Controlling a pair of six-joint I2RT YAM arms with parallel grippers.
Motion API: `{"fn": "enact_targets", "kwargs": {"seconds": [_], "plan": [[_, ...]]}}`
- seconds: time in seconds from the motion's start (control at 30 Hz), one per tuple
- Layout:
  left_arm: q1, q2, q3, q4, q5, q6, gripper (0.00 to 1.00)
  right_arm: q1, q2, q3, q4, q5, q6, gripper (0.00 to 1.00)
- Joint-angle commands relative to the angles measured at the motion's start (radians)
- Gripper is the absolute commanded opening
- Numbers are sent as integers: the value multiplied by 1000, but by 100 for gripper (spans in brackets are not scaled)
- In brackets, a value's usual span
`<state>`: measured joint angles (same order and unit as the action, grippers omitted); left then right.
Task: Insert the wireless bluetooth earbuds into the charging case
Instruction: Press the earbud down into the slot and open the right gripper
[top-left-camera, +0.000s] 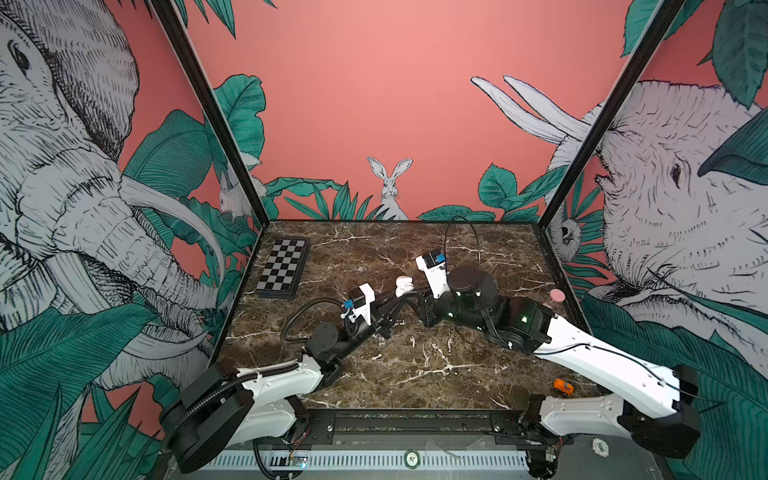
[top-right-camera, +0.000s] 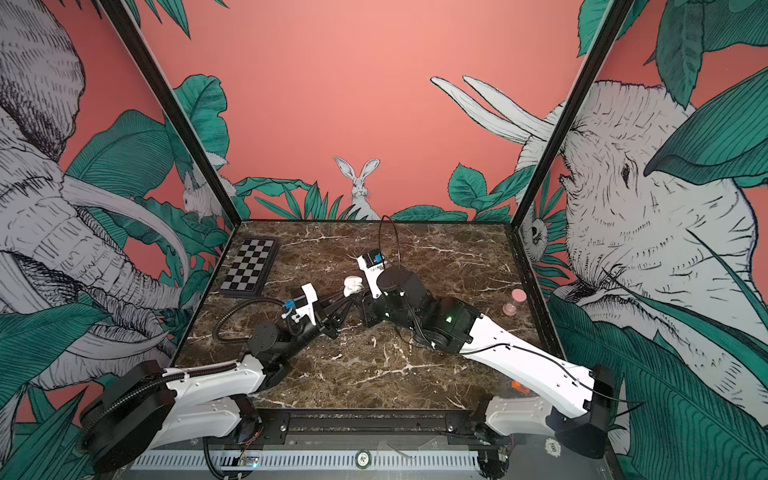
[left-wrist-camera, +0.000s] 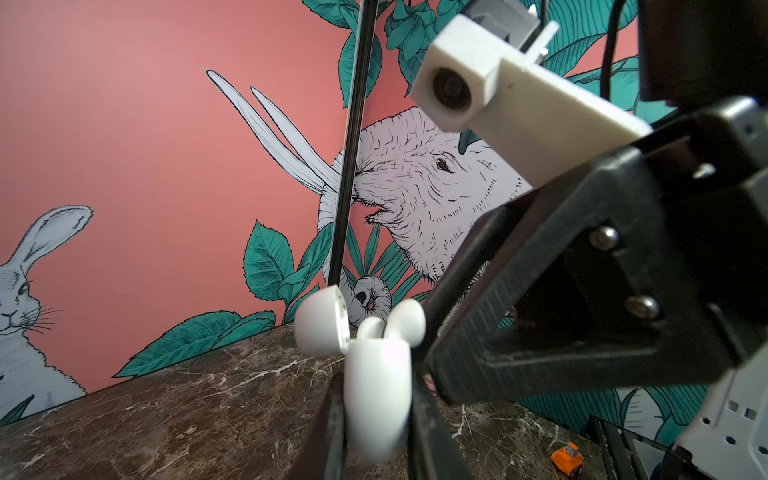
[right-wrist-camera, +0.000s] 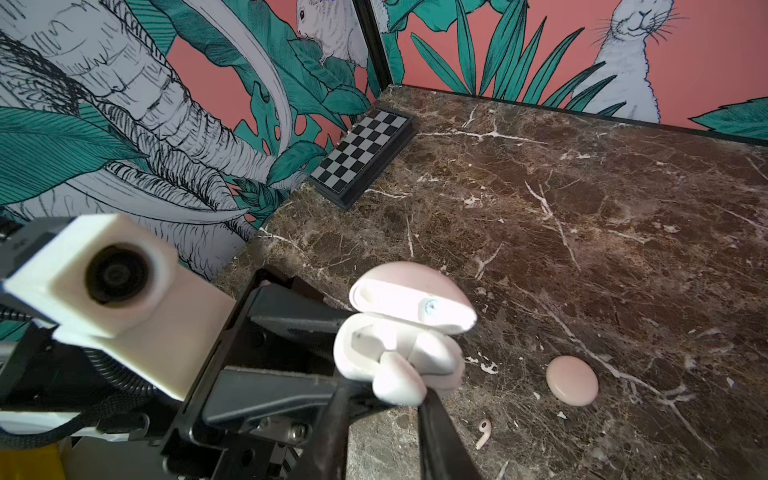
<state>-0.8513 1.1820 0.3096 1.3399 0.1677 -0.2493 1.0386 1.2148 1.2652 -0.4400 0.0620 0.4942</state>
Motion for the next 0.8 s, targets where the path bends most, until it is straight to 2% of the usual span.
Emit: {"fn": "enact_targets", "kwargs": {"seconds": [0.0, 0.17, 0.77], "plan": [[-6, 1, 9, 62, 16, 13, 0, -3, -9, 31, 4, -9, -3, 28], [-6, 10, 12, 62, 24, 18, 0, -3, -2, 40, -6, 27, -20, 28], [-6, 25, 11, 63, 34, 21, 0, -2, 16, 79, -7, -20, -22, 29]]}}
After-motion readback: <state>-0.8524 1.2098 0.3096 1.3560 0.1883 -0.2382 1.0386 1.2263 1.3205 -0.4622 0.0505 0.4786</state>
